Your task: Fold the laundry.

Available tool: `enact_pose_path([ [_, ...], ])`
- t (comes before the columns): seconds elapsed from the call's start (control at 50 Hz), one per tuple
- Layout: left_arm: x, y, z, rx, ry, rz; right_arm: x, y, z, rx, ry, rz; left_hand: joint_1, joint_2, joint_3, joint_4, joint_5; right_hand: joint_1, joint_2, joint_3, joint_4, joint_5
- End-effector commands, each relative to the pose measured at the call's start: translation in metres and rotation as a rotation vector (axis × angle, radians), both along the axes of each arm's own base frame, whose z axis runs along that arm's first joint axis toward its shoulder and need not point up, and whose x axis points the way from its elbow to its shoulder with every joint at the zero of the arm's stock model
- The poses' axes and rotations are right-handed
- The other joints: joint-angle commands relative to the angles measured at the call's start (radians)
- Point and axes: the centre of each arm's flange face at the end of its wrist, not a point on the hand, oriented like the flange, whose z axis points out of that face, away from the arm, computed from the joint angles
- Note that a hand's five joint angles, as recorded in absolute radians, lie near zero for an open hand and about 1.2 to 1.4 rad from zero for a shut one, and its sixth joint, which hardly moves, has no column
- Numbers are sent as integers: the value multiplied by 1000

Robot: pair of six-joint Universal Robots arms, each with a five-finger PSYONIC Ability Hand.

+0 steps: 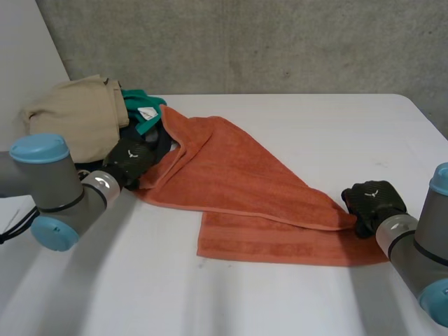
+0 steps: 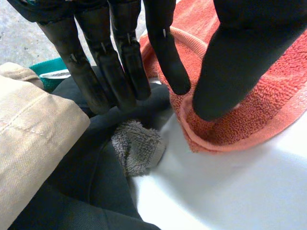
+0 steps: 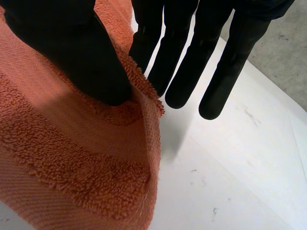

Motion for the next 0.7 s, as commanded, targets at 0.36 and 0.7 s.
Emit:
enact_pose_path([
  [0.36,4,6,16,113,46,69,0,-2,7,-17,3,-5,-346,-337,-334,-336,-327,290,223,213,203,238],
  [0.7,4,-15,-3,108,66,78,-1,0,4,-6,5,-7,-171,-162,-158,-161,-151,290,223,213,203,238],
])
